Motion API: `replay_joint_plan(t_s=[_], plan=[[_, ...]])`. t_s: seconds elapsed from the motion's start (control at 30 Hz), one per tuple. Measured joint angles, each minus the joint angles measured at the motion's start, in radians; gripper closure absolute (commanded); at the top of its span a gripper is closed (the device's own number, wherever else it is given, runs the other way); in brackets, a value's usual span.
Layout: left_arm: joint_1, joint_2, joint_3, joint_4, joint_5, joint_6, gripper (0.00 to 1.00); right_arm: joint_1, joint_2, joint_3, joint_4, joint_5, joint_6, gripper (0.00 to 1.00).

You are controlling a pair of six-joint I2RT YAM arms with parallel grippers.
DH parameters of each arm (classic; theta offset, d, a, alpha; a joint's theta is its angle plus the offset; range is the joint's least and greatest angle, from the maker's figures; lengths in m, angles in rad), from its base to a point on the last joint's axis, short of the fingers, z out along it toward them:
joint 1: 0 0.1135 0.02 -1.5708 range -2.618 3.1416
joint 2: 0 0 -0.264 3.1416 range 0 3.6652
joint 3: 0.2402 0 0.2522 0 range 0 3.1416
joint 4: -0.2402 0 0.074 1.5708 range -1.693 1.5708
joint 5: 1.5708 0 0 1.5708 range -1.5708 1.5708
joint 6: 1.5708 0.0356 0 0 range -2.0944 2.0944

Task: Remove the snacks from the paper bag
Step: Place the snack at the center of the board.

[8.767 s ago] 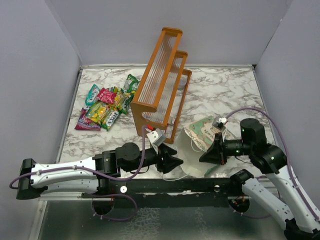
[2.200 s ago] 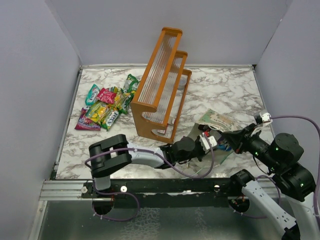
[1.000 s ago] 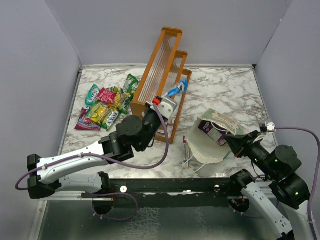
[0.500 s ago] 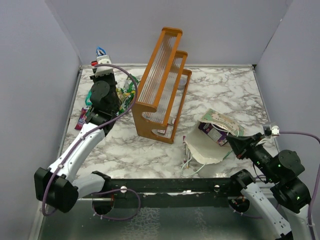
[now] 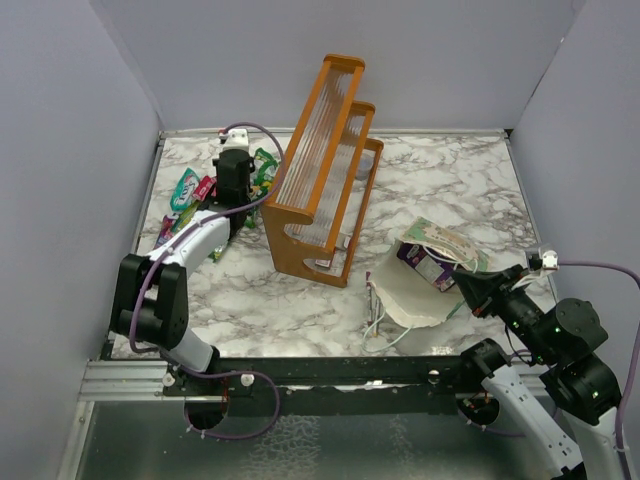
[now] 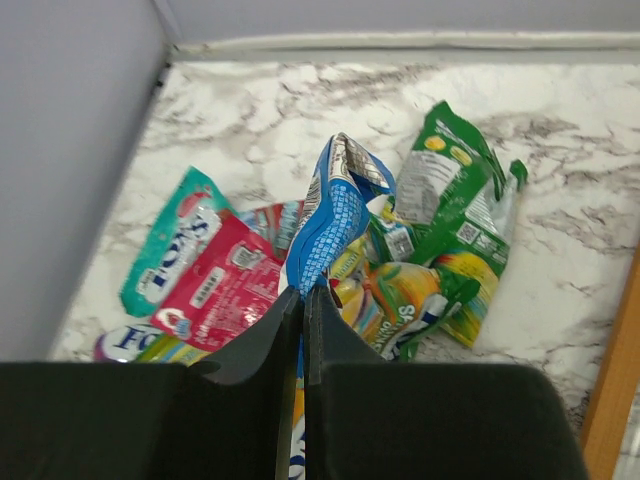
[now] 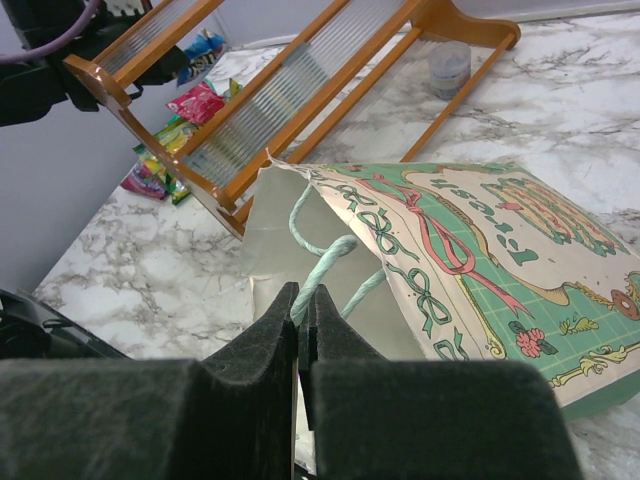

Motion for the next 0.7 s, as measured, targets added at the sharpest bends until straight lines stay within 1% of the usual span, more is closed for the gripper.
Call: replay_joint_plan(t_s=[0.1,0.27,0.3,0.33,0.37,0.4,0.53,0.57,0.6,0.7], plan=[[0.028,0.042,0.026,-0.043,0.054,-0.051,1.00,0.000,0.000,0.000,0.000,0.000,0.000,0.98],[0.060,0.049,0.029,-0.062,0.102,-0.098,1.00,0.000,0.000,0.000,0.000,0.000,0.000,0.98],[0.064,0.051,0.032,-0.066,0.109,-0.106,0.95,0.000,0.000,0.000,0.000,0.000,0.000,0.98],[0.070,0.057,0.040,-0.078,0.120,-0.121,0.87,0.000,0.000,0.000,0.000,0.000,0.000,0.98],[0.076,0.066,0.051,-0.089,0.131,-0.137,0.74,0.000,0.000,0.000,0.000,0.000,0.000,0.98],[0.080,0.075,0.064,-0.099,0.139,-0.146,0.64,0.000,0.000,0.000,0.000,0.000,0.000,0.98],[0.098,0.112,0.113,-0.142,0.159,-0.200,0.33,0.000,0.000,0.000,0.000,0.000,0.000,0.98],[0.103,0.115,0.121,-0.156,0.160,-0.215,0.27,0.000,0.000,0.000,0.000,0.000,0.000,0.98],[0.109,0.116,0.129,-0.172,0.159,-0.227,0.24,0.000,0.000,0.000,0.000,0.000,0.000,0.98],[0.120,0.109,0.142,-0.196,0.154,-0.256,0.17,0.000,0.002,0.000,0.000,0.000,0.000,0.98]])
